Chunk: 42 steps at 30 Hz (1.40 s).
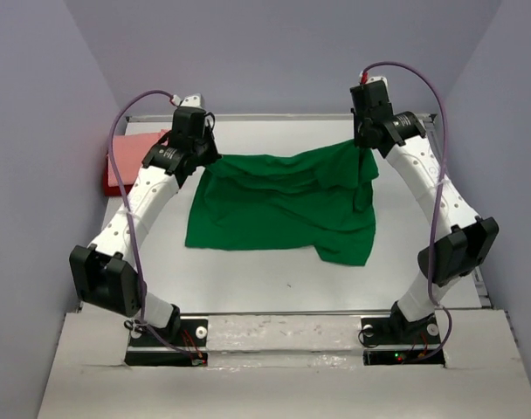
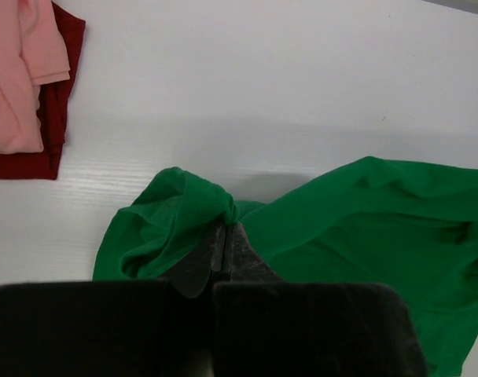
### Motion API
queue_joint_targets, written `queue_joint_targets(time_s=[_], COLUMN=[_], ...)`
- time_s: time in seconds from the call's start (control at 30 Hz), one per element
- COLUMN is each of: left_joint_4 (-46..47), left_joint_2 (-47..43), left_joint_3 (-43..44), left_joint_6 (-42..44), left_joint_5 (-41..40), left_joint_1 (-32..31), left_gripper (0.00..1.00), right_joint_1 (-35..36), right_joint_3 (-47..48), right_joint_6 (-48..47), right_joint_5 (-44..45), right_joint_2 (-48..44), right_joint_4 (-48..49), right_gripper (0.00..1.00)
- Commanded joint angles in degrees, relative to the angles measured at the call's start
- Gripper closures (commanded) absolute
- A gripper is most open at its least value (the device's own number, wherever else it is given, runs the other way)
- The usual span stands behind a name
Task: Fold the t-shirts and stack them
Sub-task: Flatten the tshirt out
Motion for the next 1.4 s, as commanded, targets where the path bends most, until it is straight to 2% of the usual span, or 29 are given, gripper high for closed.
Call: queue_joint_targets(time_s=[0.0, 0.23, 0.37, 0.53, 0.67, 1.03, 1.17, 1.27, 1.3, 1.33, 1.37], left_joint_4=[6.3, 5.2, 6.1, 6.7, 7.8, 4.7, 0.1, 0.1, 0.6, 1.5, 1.5], left_joint_2=[3.0, 9.3, 11.3, 13.6, 15.5, 28.8, 34.7, 37.7, 38.0, 38.5, 38.9], left_joint_3=[3.1, 7.6, 7.6, 8.5, 9.5, 23.8, 33.9, 35.8, 35.6, 35.3, 35.5], left_joint_6=[1.5, 3.2, 3.1, 2.4, 2.8, 5.9, 6.5, 6.7, 6.7, 6.8, 6.7], left_joint_5=[1.3, -1.0, 0.5, -1.6, -2.0, 2.1, 5.8, 6.7, 7.0, 7.0, 7.0], left_joint_1=[0.2, 0.9, 2.6, 4.1, 5.1, 9.8, 11.3, 11.5, 11.6, 11.6, 11.7], left_gripper=[1.00, 1.00, 1.00, 1.00, 1.00, 0.98, 0.90, 0.75, 0.70, 0.56, 0.47], right_joint_1=[-3.5, -5.8, -7.9, -9.2, -9.2, -13.1, -14.4, -15.4, -15.4, -16.0, -16.0], right_joint_3=[3.4, 6.6, 9.8, 13.8, 15.6, 19.8, 22.0, 23.9, 24.3, 24.9, 25.4], right_joint_6=[-3.3, -5.0, -5.5, -6.6, -6.9, -7.2, -7.2, -7.3, -7.4, -7.5, -7.5], right_joint_5=[-7.3, -12.8, -15.7, -19.6, -18.7, -22.7, -23.1, -24.1, -24.6, -24.8, -25.5], right_joint_2=[2.4, 10.5, 13.5, 17.3, 18.7, 24.6, 26.7, 29.0, 29.0, 30.3, 31.0], right_joint_4=[6.6, 7.6, 7.5, 7.4, 7.4, 6.3, 5.6, 4.9, 4.8, 4.7, 4.7], right_gripper=[1.00, 1.00, 1.00, 1.00, 1.00, 1.00, 1.00, 1.00, 1.00, 1.00, 1.00])
